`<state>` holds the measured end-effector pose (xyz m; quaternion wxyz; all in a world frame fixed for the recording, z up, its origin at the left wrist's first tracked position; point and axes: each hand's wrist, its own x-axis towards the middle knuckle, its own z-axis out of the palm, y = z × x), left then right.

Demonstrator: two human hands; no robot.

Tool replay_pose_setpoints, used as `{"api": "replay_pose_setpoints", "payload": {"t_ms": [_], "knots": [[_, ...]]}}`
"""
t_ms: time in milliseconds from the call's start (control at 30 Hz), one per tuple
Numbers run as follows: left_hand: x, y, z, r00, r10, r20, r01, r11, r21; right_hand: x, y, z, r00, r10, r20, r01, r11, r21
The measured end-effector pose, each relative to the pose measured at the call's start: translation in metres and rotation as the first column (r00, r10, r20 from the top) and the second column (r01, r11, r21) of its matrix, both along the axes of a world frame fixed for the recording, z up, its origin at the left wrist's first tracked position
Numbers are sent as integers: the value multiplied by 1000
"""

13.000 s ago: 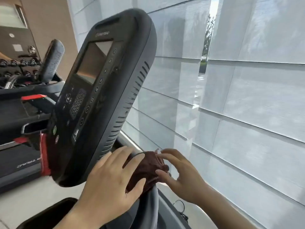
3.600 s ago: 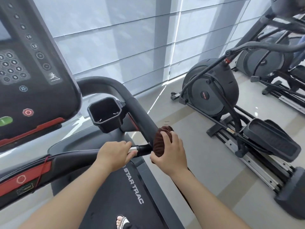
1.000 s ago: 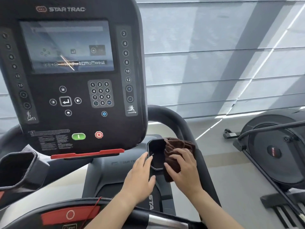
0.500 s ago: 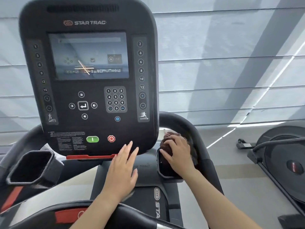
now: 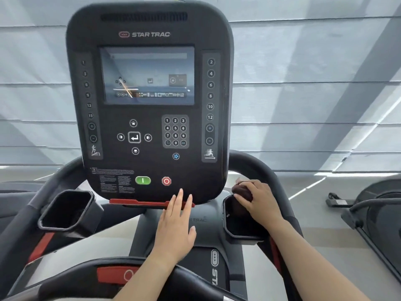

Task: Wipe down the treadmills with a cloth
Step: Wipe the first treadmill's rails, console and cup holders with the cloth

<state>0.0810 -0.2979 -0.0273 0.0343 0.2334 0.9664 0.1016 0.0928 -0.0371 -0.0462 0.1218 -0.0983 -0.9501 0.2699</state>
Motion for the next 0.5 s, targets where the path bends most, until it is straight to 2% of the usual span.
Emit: {"api": "replay_pose_setpoints", "payload": {"t_ms": [133,233,400,500], "knots": [[-1,0,-1,1000,-3,5,3,1000,4,-8,-10,6,994,-90,61,93,994,-49],[0,1,-3,1000,-4,7,3,1000,15,1,-19,15,1000,-15,13,16,1000,-12],[-3,4,-6,1000,-5,12,4,1000,22,35,-27,41,983,101,-154,-115,990,-87],[-4,6,-6,1000,-6,16,6,999,50,53,-49,41,979,150,-141,-161,985,-68]]}}
